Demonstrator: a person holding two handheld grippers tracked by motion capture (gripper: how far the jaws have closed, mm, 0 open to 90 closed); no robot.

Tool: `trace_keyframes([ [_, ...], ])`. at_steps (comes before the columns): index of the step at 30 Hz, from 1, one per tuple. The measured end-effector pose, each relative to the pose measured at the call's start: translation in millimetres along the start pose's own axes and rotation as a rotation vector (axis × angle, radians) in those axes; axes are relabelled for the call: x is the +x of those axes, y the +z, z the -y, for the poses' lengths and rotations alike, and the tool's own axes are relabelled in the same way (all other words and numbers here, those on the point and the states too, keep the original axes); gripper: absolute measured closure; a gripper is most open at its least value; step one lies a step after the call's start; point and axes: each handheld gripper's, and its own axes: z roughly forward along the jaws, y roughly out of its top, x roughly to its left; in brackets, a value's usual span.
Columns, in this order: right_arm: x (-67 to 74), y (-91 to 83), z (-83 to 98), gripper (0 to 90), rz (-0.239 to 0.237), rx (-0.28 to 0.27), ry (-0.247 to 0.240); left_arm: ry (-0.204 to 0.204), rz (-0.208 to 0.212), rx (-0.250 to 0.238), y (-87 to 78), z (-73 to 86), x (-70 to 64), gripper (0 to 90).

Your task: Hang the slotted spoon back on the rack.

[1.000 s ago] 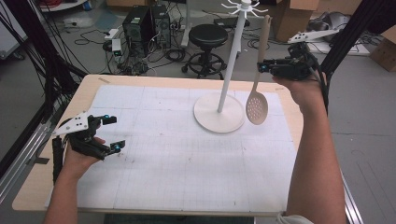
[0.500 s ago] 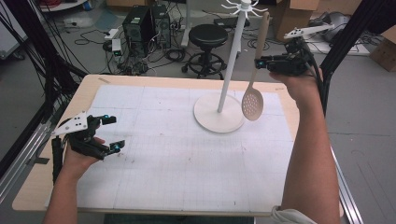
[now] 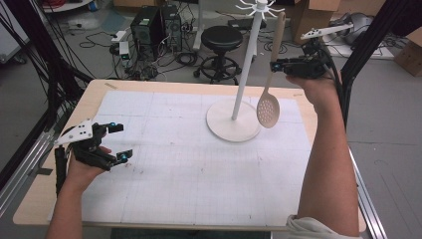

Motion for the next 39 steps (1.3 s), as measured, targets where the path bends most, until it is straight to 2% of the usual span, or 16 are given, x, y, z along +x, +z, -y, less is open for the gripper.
trace_keyframes([
  [11, 8.6, 11.2, -6.6, 75.5, -0.015, 0.02, -0.029, 0.0, -0.001, -0.003, -0.7, -0.2, 0.1, 1.7],
  [21, 10.4, 18.1, -5.4, 73.2, -0.002, 0.042, 0.01, -0.001, -0.005, 0.0, -0.5, 0.2, 0.3, 1.7],
  [23, 11.2, 17.1, -5.2, 64.1, 0.004, 0.031, 0.016, 0.003, -0.001, 0.0, -0.2, 0.0, 0.2, 1.7],
  [29, 15.4, 8.6, 0.0, 57.9, 0.016, 0.001, -0.002, 0.002, -0.003, -0.001, -0.8, -0.4, -0.4, 1.7],
  [32, 18.3, 5.2, 8.4, 51.8, 0.022, -0.02, -0.013, 0.003, -0.003, 0.0, -0.3, -0.4, -0.5, 1.7],
  [39, 26.0, 2.3, 26.6, 45.7, 0.032, -0.047, -0.038, 0.002, 0.0, 0.008, 1.0, 0.0, -1.2, 1.7],
])
